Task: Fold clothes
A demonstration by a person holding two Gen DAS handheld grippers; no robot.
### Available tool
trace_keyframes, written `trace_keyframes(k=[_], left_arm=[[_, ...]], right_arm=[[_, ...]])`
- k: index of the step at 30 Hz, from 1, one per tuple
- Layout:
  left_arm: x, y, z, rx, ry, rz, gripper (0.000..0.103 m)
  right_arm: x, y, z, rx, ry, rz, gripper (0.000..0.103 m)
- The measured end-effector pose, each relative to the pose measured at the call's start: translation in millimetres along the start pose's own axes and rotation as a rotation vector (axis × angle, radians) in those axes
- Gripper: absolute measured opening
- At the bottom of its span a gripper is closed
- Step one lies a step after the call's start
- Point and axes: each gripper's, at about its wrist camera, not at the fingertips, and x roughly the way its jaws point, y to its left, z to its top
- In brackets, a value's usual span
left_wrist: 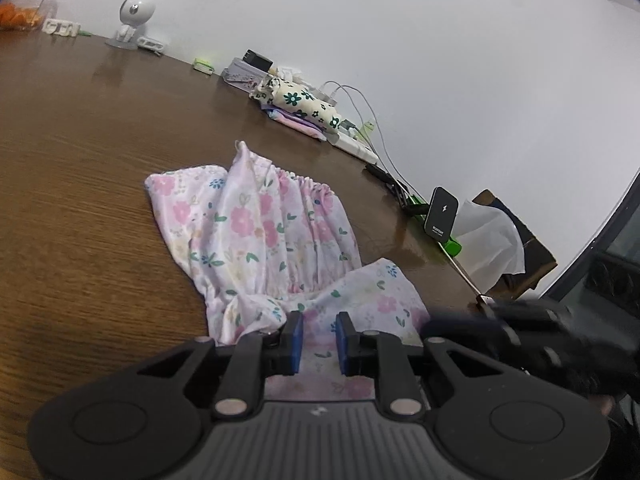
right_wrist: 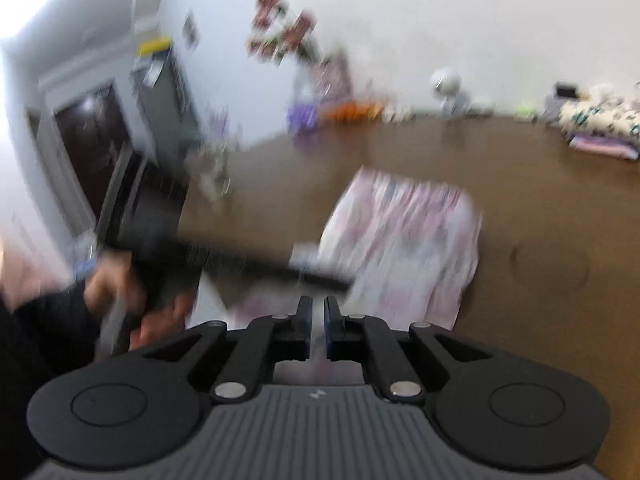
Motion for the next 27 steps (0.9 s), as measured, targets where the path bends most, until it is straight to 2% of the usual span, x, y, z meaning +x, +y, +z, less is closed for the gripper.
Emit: trace_keyframes(k=[1, 4, 6, 7, 8, 10, 13, 14, 18, 19, 22, 24, 26, 27], left_arm=[[0.1, 1.6, 0.1, -0.007, 0.000, -0.005, 0.016], [-5.4, 5.7, -0.2, -0.004, -0.008, -0.001, 0.016], [-18.4, 6.4, -0.6, 0.039, -0.025, -0.004, 0.024], [-27.9, 3.2, -1.2, 0.091, -0.039, -0.001, 0.040], [-37.3, -5.1, -3.1, 0.172, -0.054, 0.029, 0.067], [-55.5, -26.2, -11.4, 0.369, -0.099, 0.091, 0.094], [-74.7, -52.9, -39.8, 0.684, -0.228, 0.059, 0.095], [-75.2, -56.8, -49.3, 0.761, -0.242, 0.055, 0.095], [-55.3, -66.5, -92.2, 1.107, -0.170, 0.061, 0.095], [-50.1, -64.4, -103.9, 1.211, -0.162, 0.056, 0.095], [-38.4, -55.9, -125.7, 1.420, -0.158, 0.071, 0.095], [-31.4, -51.9, -126.4, 1.457, -0.151, 0.086, 0.095], [-24.7, -47.9, -126.8, 1.492, -0.140, 0.098, 0.085], [-23.5, -47.3, -123.2, 1.485, -0.107, 0.072, 0.081]], right_arm=[[4.1, -3.5, 4.8, 0.001, -0.014, -0.018, 0.005], [36.0, -8.8, -1.8, -0.045, 0.060, -0.083, 0.005], [35.3, -16.4, -6.8, -0.012, 0.038, -0.067, 0.005], [34.8, -21.8, -6.3, 0.029, 0.045, -0.050, 0.005], [34.6, -27.0, -5.9, 0.067, 0.052, -0.034, 0.005], [36.6, -36.0, -6.1, 0.125, 0.063, -0.002, 0.005], [37.1, -41.0, -4.6, 0.165, 0.094, 0.025, 0.005], [37.7, -41.0, -4.2, 0.166, 0.103, 0.027, 0.005], [44.2, -45.7, -0.5, 0.181, 0.133, 0.051, 0.005], [45.7, -47.3, 0.7, 0.184, 0.142, 0.059, 0.005], [46.8, -49.0, 3.4, 0.175, 0.171, 0.081, 0.005], [44.8, -48.1, 2.1, 0.167, 0.184, 0.097, 0.005], [42.7, -46.9, 0.6, 0.169, 0.193, 0.105, 0.005], [41.6, -45.8, -0.3, 0.172, 0.196, 0.105, 0.005]])
